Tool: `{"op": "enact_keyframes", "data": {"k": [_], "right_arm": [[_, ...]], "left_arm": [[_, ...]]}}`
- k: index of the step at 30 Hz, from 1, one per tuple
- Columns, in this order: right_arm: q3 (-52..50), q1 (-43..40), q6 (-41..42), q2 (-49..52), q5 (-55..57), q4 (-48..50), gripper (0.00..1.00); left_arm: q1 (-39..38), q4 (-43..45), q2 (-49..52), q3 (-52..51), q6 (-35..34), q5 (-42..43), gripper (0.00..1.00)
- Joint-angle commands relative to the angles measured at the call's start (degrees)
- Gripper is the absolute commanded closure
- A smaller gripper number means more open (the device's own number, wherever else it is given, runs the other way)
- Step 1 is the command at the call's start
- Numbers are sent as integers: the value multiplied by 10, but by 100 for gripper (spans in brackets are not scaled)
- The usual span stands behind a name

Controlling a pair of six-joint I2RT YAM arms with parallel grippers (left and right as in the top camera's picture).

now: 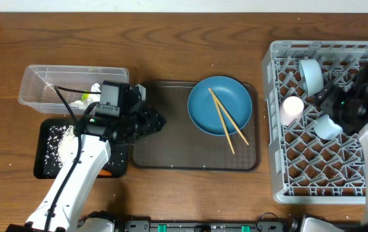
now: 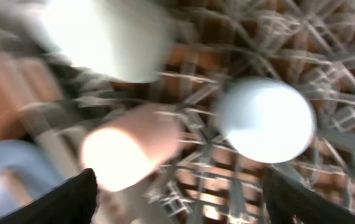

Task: Sort waste into correct bins and load items into the dishwasher rack
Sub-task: 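Move the right gripper left over the chopsticks on the blue plate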

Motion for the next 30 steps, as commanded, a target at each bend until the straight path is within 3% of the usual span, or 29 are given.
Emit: {"op": "enact_keyframes", "data": {"k": [1, 4, 9, 12, 15, 19, 30], "right_arm": [[24, 2, -78, -33, -114, 2, 26], [23, 37, -120, -37, -152, 9, 31], [23, 127, -186, -30, -155, 26, 39], [23, 179, -221, -22, -153, 43, 45], [23, 224, -233, -10, -130, 55, 57], [23, 276, -233, 16, -81, 55, 65], [23, 364, -291, 128, -59, 79, 66]], "left_arm": [[2, -2, 2, -1, 5, -45, 60], [2, -1, 2, -1, 5, -107, 56], [2, 25, 2, -1, 3, -195, 29], [2, 42, 2, -1, 3, -232, 19], [2, 43, 2, -1, 3, -246, 9], [2, 37, 2, -1, 3, -246, 5], [2, 37, 2, -1, 3, -246, 0]]}}
